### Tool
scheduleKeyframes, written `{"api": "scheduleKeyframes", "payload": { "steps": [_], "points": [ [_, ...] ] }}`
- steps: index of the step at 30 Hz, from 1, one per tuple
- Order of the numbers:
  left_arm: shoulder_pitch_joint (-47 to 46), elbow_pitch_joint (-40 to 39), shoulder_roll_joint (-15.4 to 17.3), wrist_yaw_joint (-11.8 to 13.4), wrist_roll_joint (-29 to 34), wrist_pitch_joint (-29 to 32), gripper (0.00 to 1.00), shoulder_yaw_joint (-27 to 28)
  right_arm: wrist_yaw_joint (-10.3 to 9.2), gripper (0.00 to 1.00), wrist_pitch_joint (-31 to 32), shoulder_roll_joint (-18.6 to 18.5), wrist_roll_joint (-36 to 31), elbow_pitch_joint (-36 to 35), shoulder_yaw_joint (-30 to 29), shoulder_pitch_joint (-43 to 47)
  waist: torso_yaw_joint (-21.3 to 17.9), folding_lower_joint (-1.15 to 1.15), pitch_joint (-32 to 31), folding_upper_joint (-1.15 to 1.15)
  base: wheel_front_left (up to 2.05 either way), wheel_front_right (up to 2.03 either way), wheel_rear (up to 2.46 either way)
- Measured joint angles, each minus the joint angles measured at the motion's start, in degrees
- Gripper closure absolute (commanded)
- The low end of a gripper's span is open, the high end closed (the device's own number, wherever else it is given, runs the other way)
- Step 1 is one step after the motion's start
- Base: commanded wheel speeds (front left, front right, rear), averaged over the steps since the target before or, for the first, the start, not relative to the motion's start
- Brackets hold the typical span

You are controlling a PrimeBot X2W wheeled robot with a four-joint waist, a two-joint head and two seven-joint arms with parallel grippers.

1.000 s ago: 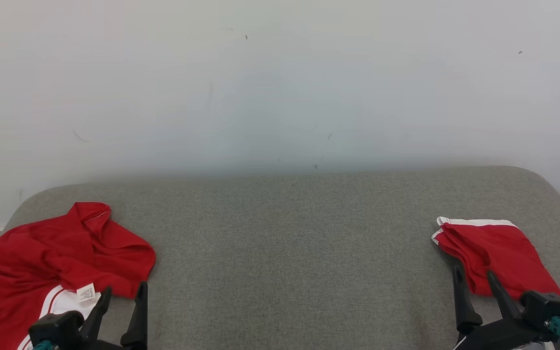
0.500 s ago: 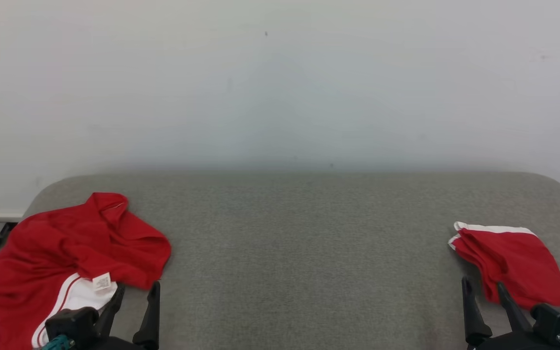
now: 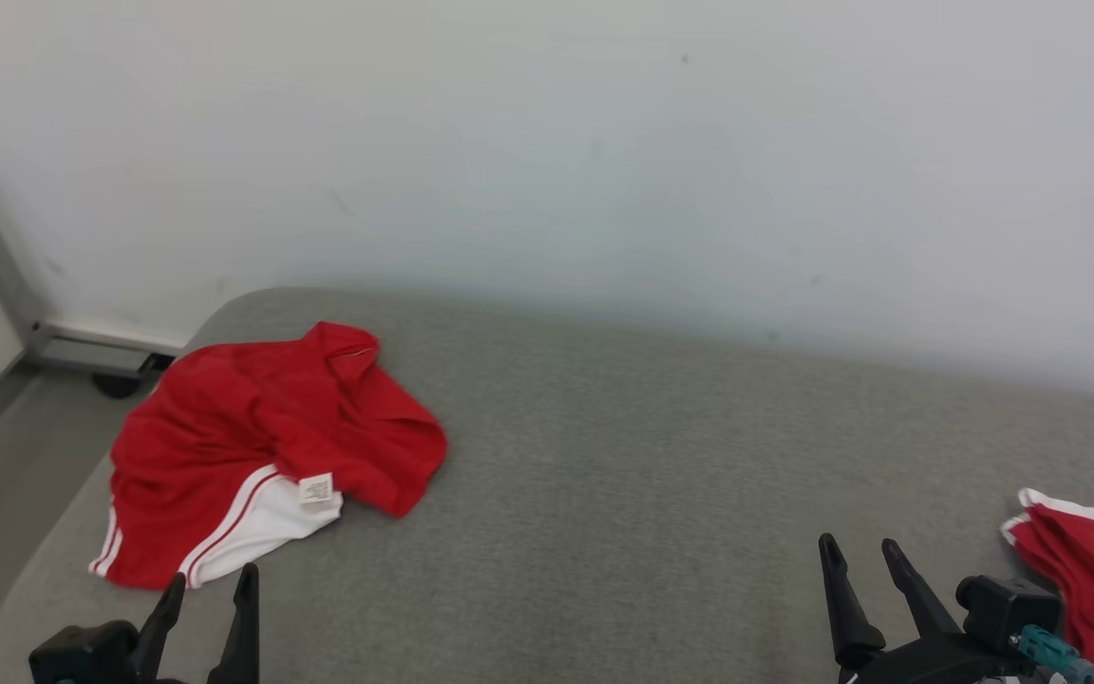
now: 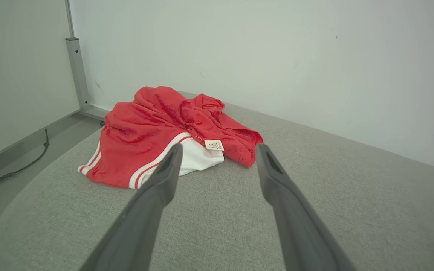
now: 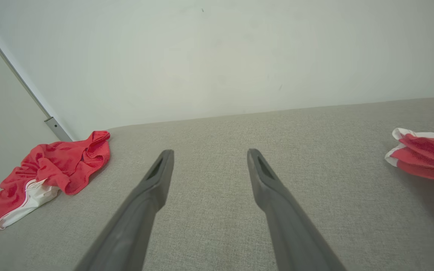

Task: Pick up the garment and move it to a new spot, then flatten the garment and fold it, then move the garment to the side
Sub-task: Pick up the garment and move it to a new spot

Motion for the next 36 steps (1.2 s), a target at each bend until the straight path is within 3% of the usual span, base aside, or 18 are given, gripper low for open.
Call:
{"api": "scheduleKeyframes", "payload": {
  "steps": [17, 27, 36],
  "points": [
    [-0.92, -1.34, -0.33, 0.0, 0.4, 2.04, 0.0, 0.05, -0.07, 0.0, 0.47, 0.09, -0.05, -0.96, 0.38, -1.7, 10.76, 0.0, 3.35, 0.0, 0.0, 0.0, 0.0],
    [-3.72, 0.29, -1.52, -0.67, -1.4, 5.69, 0.0, -0.68, -0.16, 0.0, 1.07, -0.66, -1.08, -5.25, 1.13, 1.37, 10.1, 0.0, 5.37, 0.01, 0.0, 0.0, 0.0],
    [-16.53, 7.59, -4.44, -2.32, -5.15, 14.01, 0.0, -1.96, -0.59, 0.0, 4.53, -6.25, -4.81, -14.16, 1.18, 2.57, 8.47, 0.01, 10.65, 0.01, 0.0, 0.0, 0.0]
  ]
}}
